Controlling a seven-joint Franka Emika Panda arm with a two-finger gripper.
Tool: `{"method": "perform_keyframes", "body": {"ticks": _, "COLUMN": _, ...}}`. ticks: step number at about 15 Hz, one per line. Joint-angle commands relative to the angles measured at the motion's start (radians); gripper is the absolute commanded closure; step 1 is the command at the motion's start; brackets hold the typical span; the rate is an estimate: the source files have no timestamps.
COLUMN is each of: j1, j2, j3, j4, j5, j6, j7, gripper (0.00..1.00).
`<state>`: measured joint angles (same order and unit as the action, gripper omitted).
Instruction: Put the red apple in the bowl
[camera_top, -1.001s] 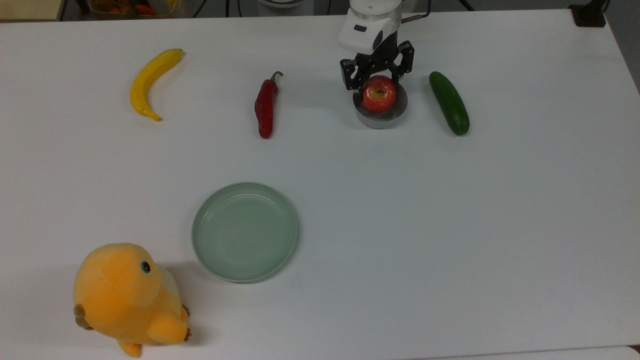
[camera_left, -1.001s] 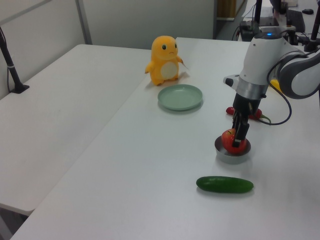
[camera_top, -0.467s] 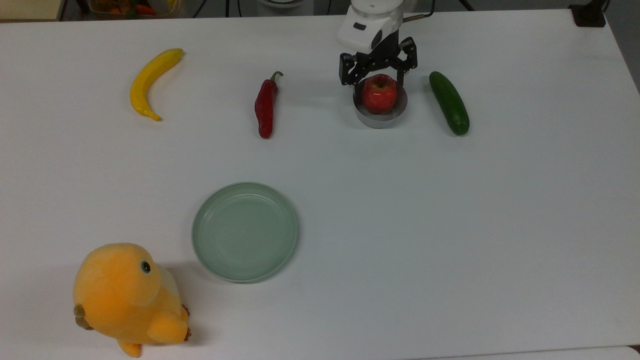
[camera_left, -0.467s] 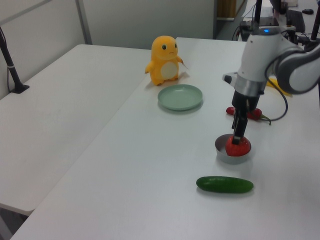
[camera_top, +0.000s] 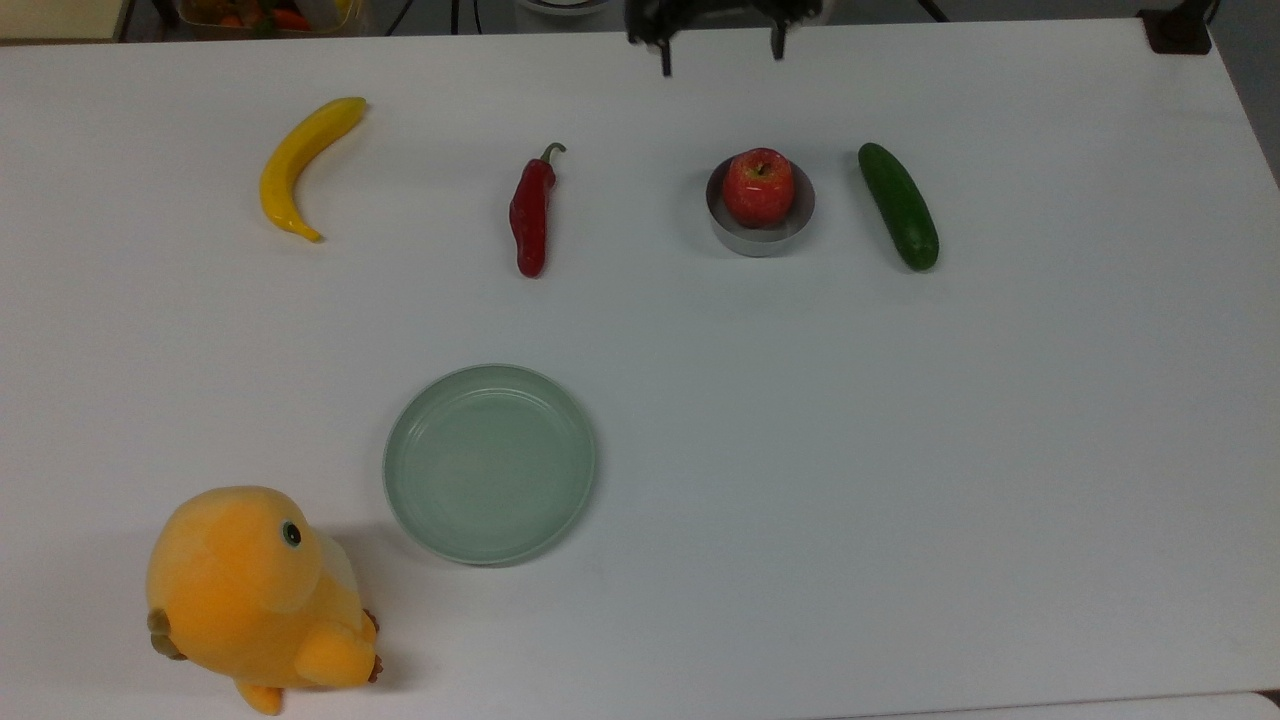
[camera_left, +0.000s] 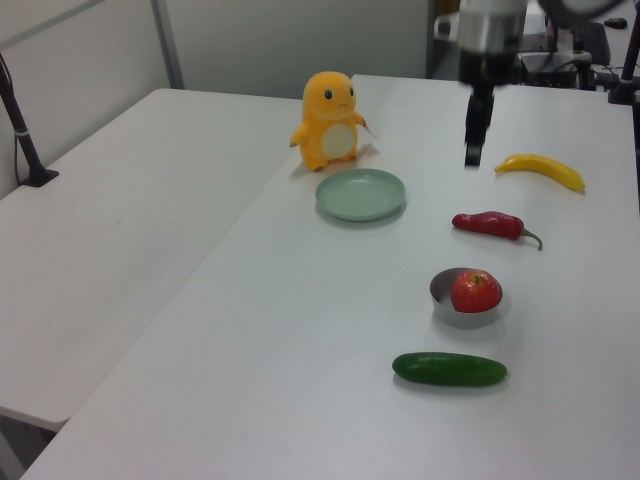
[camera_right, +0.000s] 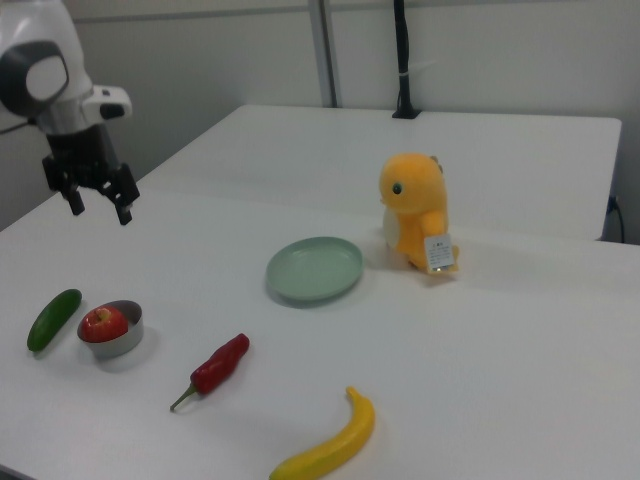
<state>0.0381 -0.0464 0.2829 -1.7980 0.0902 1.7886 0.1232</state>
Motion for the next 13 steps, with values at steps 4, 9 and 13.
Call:
{"method": "perform_keyframes", "body": {"ticks": 4, "j1": 0.019, "j2": -0.027, "j3": -0.181, "j4": 0.195, "j5": -0.017, "j6": -0.213, "j7": 0.021, "gripper": 0.0}}
{"method": "perform_keyframes", "body": {"ticks": 9, "j1": 0.078, "j2": -0.033, "j3": -0.342, "j4": 0.186, "j5": -0.018, "j6": -0.213, "j7": -0.017, "gripper": 0.0}}
{"method": "perform_keyframes", "body": {"ticks": 13, "j1": 0.078, "j2": -0.021, "j3": -0.349, "j4": 0.163, "j5": -0.027, "j6": -0.137, "j7": -0.134, "gripper": 0.0}}
